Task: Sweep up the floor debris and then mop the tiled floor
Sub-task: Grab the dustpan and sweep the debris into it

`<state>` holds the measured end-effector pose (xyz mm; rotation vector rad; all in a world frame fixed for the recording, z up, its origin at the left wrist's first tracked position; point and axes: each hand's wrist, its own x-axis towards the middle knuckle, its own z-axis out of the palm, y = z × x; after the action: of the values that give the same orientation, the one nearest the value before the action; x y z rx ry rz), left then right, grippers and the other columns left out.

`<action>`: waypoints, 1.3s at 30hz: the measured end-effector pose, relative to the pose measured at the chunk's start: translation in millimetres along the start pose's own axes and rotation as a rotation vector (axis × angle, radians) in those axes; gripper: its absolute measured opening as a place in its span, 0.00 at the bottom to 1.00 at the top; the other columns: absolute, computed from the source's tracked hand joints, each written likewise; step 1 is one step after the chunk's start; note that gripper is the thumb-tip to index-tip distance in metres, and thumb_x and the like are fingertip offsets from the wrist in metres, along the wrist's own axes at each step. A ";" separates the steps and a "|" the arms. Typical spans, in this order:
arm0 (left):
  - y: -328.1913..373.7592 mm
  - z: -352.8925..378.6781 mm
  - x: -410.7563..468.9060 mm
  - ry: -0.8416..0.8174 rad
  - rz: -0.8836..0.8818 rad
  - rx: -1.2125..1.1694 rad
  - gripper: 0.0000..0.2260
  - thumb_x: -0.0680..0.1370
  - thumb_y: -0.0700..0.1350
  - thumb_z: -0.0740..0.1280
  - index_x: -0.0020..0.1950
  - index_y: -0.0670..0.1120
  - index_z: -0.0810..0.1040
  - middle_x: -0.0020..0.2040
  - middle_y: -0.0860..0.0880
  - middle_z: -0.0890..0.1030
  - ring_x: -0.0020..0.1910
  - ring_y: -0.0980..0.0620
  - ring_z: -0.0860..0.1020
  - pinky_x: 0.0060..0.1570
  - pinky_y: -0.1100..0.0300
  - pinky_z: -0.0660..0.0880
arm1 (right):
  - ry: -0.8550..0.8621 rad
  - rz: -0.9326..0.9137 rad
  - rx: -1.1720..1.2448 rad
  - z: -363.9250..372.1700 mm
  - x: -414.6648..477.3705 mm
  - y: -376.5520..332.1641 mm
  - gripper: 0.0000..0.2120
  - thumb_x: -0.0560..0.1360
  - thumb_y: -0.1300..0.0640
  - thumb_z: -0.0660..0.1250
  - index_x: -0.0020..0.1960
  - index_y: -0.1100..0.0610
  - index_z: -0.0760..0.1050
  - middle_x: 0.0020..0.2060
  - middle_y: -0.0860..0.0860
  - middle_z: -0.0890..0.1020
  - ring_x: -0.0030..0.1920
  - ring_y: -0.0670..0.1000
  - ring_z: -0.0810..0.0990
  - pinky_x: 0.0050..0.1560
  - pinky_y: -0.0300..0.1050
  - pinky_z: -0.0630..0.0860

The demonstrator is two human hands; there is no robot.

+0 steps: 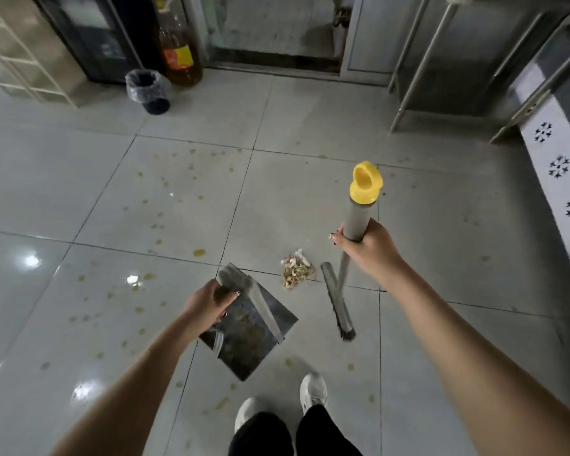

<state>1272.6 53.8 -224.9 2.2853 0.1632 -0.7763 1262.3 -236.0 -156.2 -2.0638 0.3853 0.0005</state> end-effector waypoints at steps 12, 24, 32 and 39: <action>-34.6 44.4 111.6 -0.115 -0.080 0.037 0.09 0.79 0.50 0.63 0.44 0.47 0.66 0.33 0.49 0.75 0.27 0.55 0.73 0.21 0.68 0.67 | -0.098 -0.289 -0.323 52.3 86.6 42.8 0.08 0.66 0.67 0.73 0.44 0.67 0.77 0.41 0.62 0.80 0.46 0.58 0.76 0.49 0.45 0.69; -92.6 68.7 196.1 -0.290 -0.124 0.014 0.20 0.79 0.51 0.61 0.68 0.46 0.65 0.39 0.48 0.77 0.33 0.55 0.74 0.30 0.66 0.71 | -0.173 -0.287 -0.783 124.4 125.8 138.0 0.09 0.63 0.59 0.74 0.43 0.53 0.82 0.40 0.55 0.77 0.41 0.60 0.79 0.38 0.46 0.74; -107.3 94.3 220.1 -0.234 -0.181 0.086 0.21 0.78 0.56 0.61 0.64 0.43 0.68 0.36 0.53 0.74 0.30 0.59 0.74 0.21 0.70 0.65 | -0.363 0.293 -0.054 138.2 131.2 156.2 0.19 0.68 0.60 0.68 0.47 0.35 0.77 0.41 0.48 0.83 0.44 0.52 0.83 0.50 0.52 0.78; -114.8 100.9 233.1 -0.275 -0.216 0.055 0.21 0.78 0.55 0.62 0.65 0.44 0.68 0.39 0.49 0.77 0.31 0.55 0.76 0.26 0.65 0.68 | -0.250 0.759 0.769 133.4 137.4 146.7 0.16 0.75 0.64 0.55 0.46 0.54 0.82 0.47 0.60 0.84 0.50 0.59 0.83 0.54 0.56 0.76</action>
<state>1375.6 48.7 -483.9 2.2080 0.2662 -1.2104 1374.0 -226.6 -369.8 -1.0603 0.8368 0.4858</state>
